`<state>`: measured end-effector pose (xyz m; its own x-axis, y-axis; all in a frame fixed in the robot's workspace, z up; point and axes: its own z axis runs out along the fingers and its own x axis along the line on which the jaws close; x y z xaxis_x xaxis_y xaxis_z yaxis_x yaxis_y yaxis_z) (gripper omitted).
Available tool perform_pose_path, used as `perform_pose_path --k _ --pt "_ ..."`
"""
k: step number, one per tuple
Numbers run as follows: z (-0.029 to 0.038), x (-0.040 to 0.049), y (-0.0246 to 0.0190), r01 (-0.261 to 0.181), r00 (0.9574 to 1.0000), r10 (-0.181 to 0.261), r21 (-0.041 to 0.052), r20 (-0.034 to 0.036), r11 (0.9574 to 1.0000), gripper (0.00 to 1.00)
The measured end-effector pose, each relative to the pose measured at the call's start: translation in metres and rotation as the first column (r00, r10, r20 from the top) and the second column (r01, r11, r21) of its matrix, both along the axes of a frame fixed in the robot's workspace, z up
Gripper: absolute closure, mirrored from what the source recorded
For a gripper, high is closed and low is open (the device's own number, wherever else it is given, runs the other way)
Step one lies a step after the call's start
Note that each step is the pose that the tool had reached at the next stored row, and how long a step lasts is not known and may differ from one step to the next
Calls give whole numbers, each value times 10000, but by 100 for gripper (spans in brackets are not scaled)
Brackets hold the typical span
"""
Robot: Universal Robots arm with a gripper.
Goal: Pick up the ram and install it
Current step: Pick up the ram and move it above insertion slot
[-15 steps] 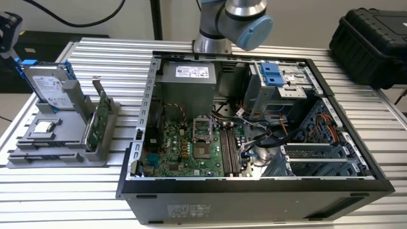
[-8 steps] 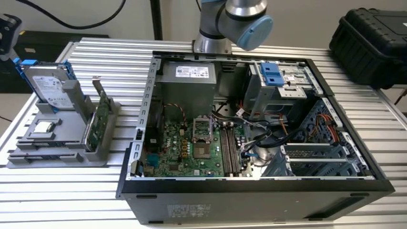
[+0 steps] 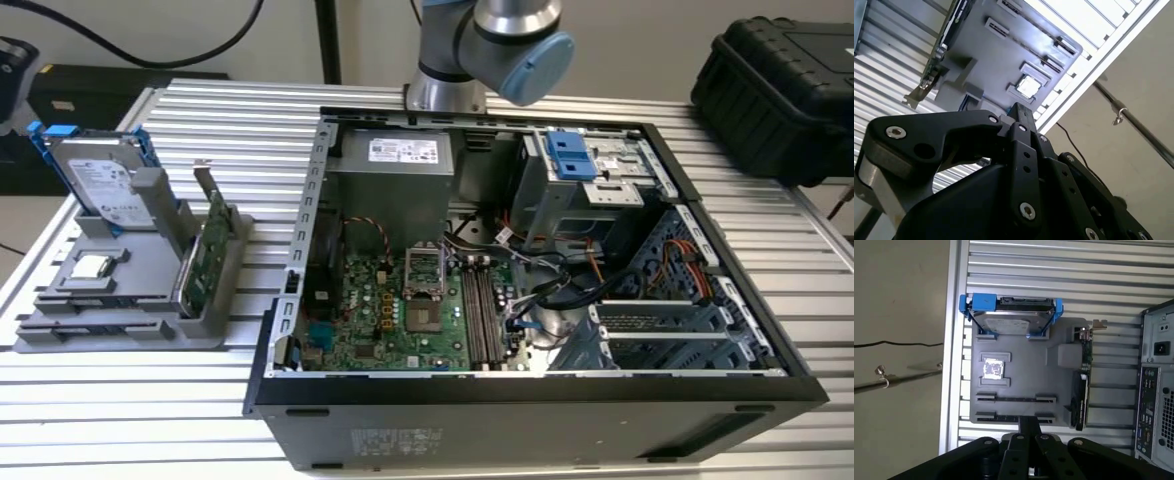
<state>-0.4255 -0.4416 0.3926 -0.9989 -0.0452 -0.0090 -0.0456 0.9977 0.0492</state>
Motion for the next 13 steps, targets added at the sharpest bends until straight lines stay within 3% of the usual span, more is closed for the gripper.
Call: perform_pose_path --k 13 --pt "0 8 -204 0 10000 0 0 -59 10000 100"
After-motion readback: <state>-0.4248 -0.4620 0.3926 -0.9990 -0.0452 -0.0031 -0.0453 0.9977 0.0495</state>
